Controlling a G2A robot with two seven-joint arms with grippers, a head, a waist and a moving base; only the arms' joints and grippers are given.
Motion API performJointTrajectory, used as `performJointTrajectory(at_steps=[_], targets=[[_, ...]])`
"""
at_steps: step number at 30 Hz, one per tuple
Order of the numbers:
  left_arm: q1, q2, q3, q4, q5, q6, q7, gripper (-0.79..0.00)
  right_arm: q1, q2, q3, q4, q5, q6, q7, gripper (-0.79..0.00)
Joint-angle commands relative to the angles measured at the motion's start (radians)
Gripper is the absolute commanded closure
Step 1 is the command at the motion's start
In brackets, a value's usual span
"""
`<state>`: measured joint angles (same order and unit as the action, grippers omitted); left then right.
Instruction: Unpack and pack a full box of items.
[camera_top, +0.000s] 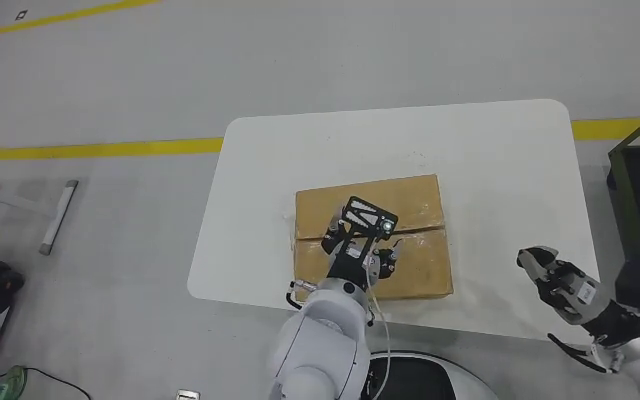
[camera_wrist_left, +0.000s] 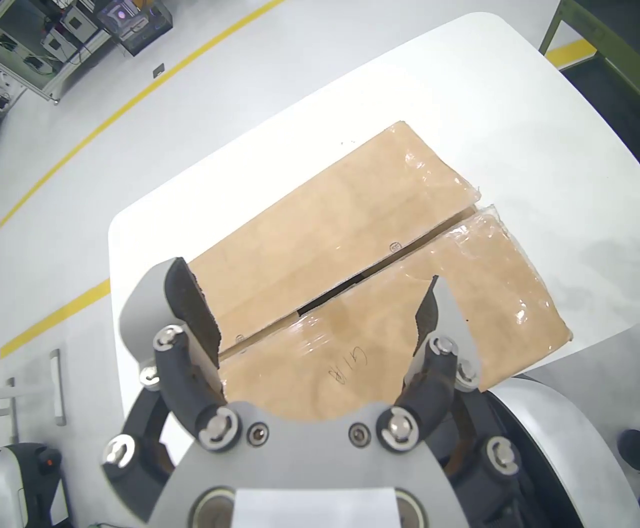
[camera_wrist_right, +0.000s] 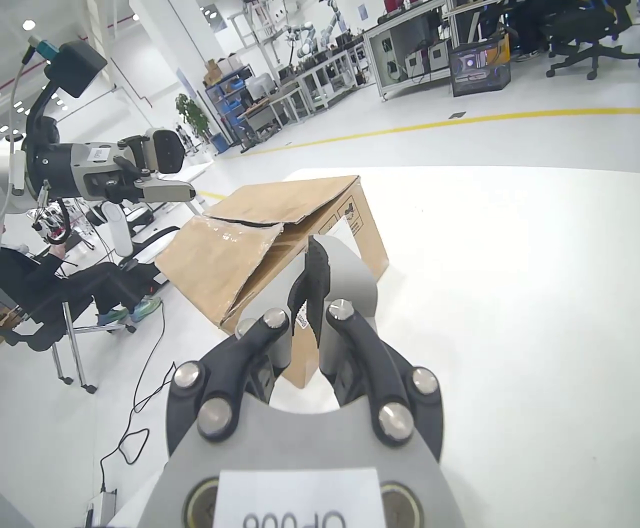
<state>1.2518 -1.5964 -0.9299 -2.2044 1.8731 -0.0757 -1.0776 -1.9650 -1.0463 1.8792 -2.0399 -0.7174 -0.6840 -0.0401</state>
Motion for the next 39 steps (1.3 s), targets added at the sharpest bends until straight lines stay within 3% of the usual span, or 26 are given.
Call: performJointTrajectory(at_steps=[1,5,16,28,32,35,36,37,38,39], targets=[[0.000,0.000,0.000,0.000,0.000,0.000,0.000,-0.785,-0.001,-0.001,-0.001,0.001,-0.002,0.000,-0.002,0.000],[0.006,0.002,-0.015,0.047,-0.002,-0.028,-0.005,-0.785,-0.001,-0.003,-0.004,0.004,-0.007,-0.004,0.000,0.000],[-0.164,-0.019,-0.020,0.208,0.012,-0.090,-0.146,-0.785,0.000,-0.008,0.009,0.015,0.001,-0.018,0.003,0.000],[-0.205,-0.019,0.008,0.297,0.144,-0.214,-0.165,-0.767,-0.005,-0.016,0.012,0.022,0.010,-0.012,0.004,0.000],[-0.211,-0.020,0.019,0.325,0.198,-0.228,-0.150,-0.659,-0.003,-0.018,0.009,0.022,0.008,-0.007,0.007,0.000],[-0.213,-0.020,0.032,0.340,0.259,-0.227,-0.123,-0.351,0.000,-0.019,0.008,0.020,0.009,-0.005,0.011,0.000],[-0.208,-0.021,0.034,0.339,0.262,-0.218,-0.114,-0.296,0.002,-0.020,0.008,0.019,0.010,-0.004,0.013,0.000],[-0.206,-0.021,0.035,0.337,0.268,-0.211,-0.107,-0.111,0.003,-0.020,0.008,0.018,0.010,-0.003,0.014,0.000],[-0.207,-0.021,0.040,0.336,0.290,-0.214,-0.094,0.000,0.004,-0.020,0.008,0.018,0.010,-0.002,0.015,0.000],[-0.204,-0.021,0.043,0.336,0.303,-0.212,-0.079,0.000,0.005,-0.021,0.007,0.017,0.010,-0.002,0.016,0.000]])
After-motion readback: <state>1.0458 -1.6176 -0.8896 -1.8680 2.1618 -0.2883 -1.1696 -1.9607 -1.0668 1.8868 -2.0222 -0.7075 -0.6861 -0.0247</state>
